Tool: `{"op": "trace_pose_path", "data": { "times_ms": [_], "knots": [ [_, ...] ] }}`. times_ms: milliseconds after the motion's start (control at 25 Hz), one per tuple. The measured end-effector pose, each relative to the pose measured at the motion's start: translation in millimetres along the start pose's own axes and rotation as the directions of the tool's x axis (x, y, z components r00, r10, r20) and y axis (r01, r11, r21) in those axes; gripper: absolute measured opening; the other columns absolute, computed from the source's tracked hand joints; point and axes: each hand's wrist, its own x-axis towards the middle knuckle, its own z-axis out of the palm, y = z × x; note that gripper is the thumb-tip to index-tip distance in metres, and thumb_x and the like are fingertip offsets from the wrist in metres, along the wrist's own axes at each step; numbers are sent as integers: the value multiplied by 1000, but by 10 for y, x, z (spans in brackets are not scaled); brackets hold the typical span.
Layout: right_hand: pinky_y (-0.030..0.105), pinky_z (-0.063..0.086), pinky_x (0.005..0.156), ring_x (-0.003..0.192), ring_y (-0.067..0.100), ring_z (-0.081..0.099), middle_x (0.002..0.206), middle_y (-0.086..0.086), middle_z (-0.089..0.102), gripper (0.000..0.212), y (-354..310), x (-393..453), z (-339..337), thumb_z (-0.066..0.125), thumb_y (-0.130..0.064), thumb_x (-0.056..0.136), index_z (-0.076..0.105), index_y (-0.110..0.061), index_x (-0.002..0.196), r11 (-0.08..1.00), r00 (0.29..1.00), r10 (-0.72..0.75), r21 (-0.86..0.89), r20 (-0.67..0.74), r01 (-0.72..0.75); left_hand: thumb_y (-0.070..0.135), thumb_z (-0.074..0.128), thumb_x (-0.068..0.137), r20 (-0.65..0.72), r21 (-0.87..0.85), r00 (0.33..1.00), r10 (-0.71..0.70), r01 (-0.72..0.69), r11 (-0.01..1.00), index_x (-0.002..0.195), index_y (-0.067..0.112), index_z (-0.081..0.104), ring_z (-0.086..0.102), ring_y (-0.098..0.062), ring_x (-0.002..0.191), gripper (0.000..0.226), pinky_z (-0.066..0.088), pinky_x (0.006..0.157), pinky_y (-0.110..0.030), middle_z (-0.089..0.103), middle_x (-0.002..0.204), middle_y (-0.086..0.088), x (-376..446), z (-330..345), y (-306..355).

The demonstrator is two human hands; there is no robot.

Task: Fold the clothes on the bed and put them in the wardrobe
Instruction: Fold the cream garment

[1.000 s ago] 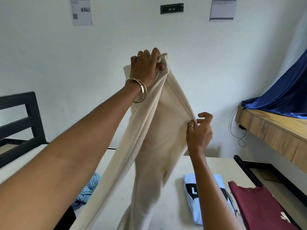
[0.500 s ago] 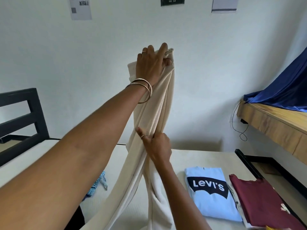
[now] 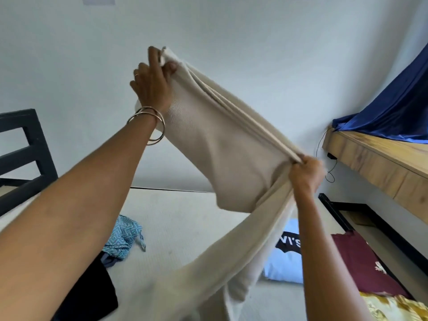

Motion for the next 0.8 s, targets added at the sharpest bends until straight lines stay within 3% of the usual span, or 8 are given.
{"op": "trace_pose_path", "data": {
  "times_ms": [80,200,320,440,520,600,680,800],
  "knots": [
    [19,42,64,70,10,64,68,-2,70,25,-179,171,-392,64,3,84,76,-7,103,979,981,-175,120,79,165,45,35,94,-45,-112,988,-150,144,983,120,18,47,54,-32,110,39,35,91,-44,61,110,-12,-111,32,-116],
    [19,48,54,53,2,58,60,-9,67,8,-157,152,-803,71,-7,86,76,-3,90,939,799,-283,325,531,117,46,39,93,5,-184,963,-269,266,946,115,20,47,54,-28,111,35,28,90,-42,62,109,-8,-367,53,-389],
    [30,48,58,60,19,56,69,13,63,23,186,151,-671,74,-18,84,73,5,83,982,606,-145,189,782,-9,45,46,89,159,-83,922,-353,369,926,110,20,51,49,-31,116,33,26,92,-43,62,114,-9,-747,133,-763],
    [28,34,57,67,17,47,66,8,52,12,610,74,-161,77,-4,79,68,3,78,958,519,-80,-78,851,275,45,50,87,258,218,811,-524,480,850,112,22,56,35,-38,124,34,26,100,-49,46,128,-17,-1226,169,-1132],
    [32,38,58,72,17,51,66,10,58,10,927,-54,207,68,3,71,70,-5,75,883,591,-53,-239,805,405,41,54,86,335,246,731,-594,541,804,108,22,59,38,-39,121,29,31,100,-45,47,126,-20,-1517,237,-1424],
    [38,47,63,74,29,59,69,17,63,20,1166,-263,437,49,-6,64,67,-8,71,865,731,-86,-314,677,392,40,58,80,440,48,673,-594,643,765,97,24,62,52,-36,111,24,44,96,-41,61,113,-16,-1673,342,-1727],
    [40,47,67,78,40,59,76,17,66,38,1261,-509,539,38,-9,60,70,-7,81,874,855,-184,-318,484,368,37,62,75,522,-255,627,-578,762,596,87,28,61,63,-29,97,15,54,86,-47,68,98,-10,-1704,363,-1893],
    [35,27,71,83,35,57,86,9,68,41,1216,-988,695,42,-9,64,67,-10,96,875,873,-349,-214,342,434,-1,51,88,550,-570,636,-541,760,312,92,26,57,63,-19,86,28,55,77,-32,65,90,-4,-1816,199,-2111]
  ]
}}
